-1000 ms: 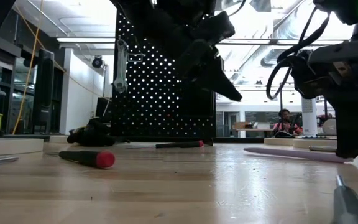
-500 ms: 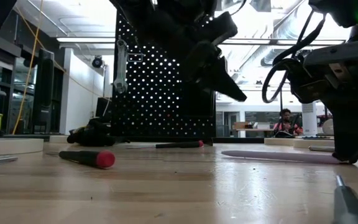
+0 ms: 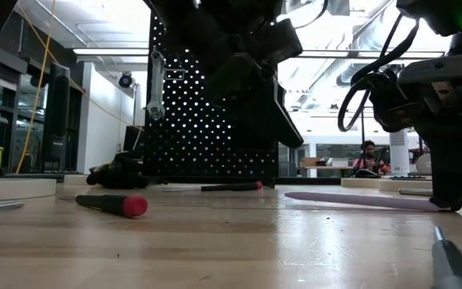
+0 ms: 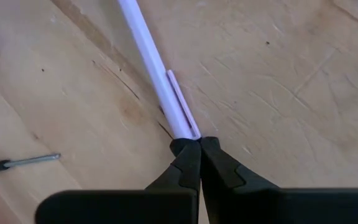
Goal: Hang tools onto peg board
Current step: Put the purple pen into the black bin on the peg board
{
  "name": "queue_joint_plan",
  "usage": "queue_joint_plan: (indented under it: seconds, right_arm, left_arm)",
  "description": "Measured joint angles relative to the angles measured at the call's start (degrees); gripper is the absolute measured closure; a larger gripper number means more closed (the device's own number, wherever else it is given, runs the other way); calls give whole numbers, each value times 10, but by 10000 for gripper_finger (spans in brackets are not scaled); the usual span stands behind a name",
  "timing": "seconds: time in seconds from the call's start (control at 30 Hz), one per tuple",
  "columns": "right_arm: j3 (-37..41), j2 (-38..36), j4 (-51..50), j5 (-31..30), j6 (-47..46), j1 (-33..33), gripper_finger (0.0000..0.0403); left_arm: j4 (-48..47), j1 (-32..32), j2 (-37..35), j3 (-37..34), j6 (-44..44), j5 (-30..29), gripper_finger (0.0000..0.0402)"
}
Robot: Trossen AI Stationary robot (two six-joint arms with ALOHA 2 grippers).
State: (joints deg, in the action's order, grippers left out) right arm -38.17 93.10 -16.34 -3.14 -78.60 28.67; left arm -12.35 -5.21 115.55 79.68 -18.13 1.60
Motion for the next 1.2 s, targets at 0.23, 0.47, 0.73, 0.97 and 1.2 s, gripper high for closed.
queue_joint_plan:
  seconds: [0.23, 0.47, 0.73, 0.97, 1.2]
  right_arm:
    - [0, 0, 0, 1, 2, 0, 403]
    - [0, 0, 1, -1, -8, 0, 403]
    - [0, 1, 6, 2, -9, -2, 403]
    - [0, 1, 1, 9, 21, -2, 403]
    - [0, 1, 1, 16, 21, -6, 403]
  left_arm:
    - [-1, -13, 0, -6, -11, 42, 268]
    - [15, -26, 17, -15, -59, 37, 268]
    - [36, -19, 77, 7, -33, 10, 268]
    - [34, -18, 98, 15, -29, 37, 268]
    - [21, -20, 106, 16, -21, 38, 268]
